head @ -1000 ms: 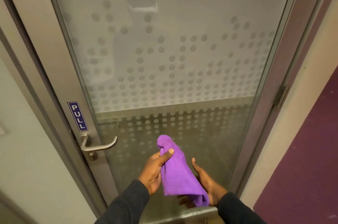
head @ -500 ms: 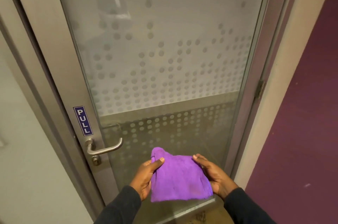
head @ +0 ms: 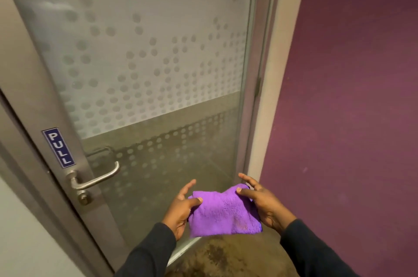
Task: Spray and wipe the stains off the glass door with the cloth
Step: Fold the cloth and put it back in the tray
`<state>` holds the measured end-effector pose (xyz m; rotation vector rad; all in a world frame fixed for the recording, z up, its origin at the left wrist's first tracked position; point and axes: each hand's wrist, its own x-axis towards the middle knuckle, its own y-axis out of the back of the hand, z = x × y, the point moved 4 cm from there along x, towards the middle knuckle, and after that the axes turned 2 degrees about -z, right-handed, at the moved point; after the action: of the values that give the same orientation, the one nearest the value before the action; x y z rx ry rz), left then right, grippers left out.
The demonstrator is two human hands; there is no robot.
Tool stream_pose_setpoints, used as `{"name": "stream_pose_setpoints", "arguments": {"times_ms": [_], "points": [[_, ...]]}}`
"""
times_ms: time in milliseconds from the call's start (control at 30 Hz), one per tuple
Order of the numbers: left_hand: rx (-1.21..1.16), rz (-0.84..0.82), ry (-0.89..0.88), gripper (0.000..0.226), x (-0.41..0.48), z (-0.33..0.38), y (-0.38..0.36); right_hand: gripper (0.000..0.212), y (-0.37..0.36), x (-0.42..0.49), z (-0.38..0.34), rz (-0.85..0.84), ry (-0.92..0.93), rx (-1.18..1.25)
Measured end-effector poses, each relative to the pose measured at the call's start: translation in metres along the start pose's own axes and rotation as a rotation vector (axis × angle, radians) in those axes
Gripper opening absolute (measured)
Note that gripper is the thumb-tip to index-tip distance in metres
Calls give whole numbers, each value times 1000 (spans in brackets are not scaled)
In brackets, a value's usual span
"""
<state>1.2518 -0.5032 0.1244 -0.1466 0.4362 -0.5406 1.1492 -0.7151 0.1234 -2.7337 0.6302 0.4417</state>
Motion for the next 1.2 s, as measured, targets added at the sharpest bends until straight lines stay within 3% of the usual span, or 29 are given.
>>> {"name": "stream_pose_setpoints", "arguments": {"times_ms": [67, 133, 300, 367, 433, 567, 733, 900, 1000, 1200], "points": [[104, -91, 5, 58, -9, -6, -19, 46, 18, -21, 2, 6, 33, -83], [183, -129, -9, 57, -20, -13, -40, 52, 36, -46, 4, 16, 75, -220], [371, -161, -106, 64, -54, -36, -96, 75, 82, -123, 10, 135, 145, -928], [449, -180, -169, 60, -75, -48, -122, 72, 107, -158, 19, 250, 141, -1213], [527, -181, -228, 54, -100, -64, -148, 55, 137, -197, 31, 337, 132, -1288], [632, -204, -284, 41, -153, -106, -197, 18, 199, -279, 63, 441, 198, -1127], [684, -284, -290, 21, -220, -161, -249, 12, 252, -378, 104, 518, 211, -827], [738, -390, -296, 1, -263, -197, -280, 11, 273, -464, 130, 583, 182, -337], [663, -511, -205, 14, -286, -215, -294, 5, 275, -502, 146, 624, 201, -139], [438, -644, -12, 22, -335, -244, -301, 19, 266, -567, 184, 736, 200, 218]]}}
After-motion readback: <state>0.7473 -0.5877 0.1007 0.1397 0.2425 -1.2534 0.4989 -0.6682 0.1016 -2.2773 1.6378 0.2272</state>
